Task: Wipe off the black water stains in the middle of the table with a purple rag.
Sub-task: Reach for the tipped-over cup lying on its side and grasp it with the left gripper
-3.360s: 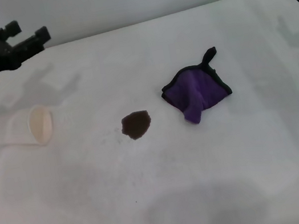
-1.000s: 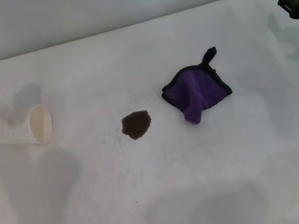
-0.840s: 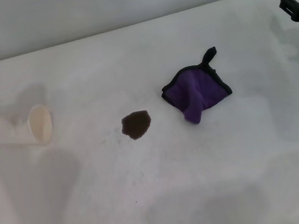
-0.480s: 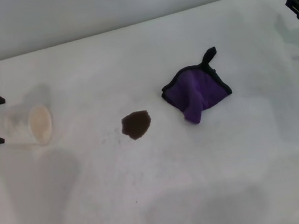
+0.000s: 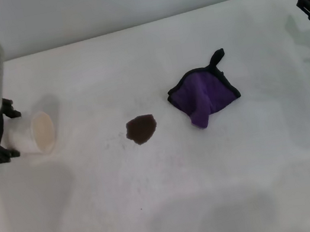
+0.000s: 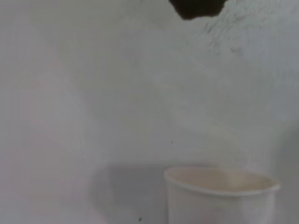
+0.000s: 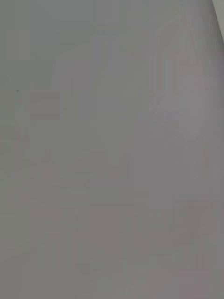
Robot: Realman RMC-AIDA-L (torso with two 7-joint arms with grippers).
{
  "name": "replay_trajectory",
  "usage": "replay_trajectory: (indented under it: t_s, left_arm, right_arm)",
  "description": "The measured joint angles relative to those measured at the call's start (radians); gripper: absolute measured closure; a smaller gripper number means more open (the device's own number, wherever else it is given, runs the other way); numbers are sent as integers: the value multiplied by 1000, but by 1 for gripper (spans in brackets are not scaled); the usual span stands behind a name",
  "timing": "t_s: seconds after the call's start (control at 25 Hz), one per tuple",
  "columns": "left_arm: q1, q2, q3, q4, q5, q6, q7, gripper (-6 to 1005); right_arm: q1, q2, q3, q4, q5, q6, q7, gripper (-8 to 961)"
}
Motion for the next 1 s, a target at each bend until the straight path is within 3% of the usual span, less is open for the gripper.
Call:
replay_trajectory:
  t_s: [0.24,1.0]
  left_arm:
    - [33,2,-1,49,-6,-50,-2,134]
    - [57,2,-2,31,-109,-53,20,139]
  right_arm:
    - [-3,0,0,0,-5,0,0,109]
    - [-2,0,0,25,-6,9,13,109]
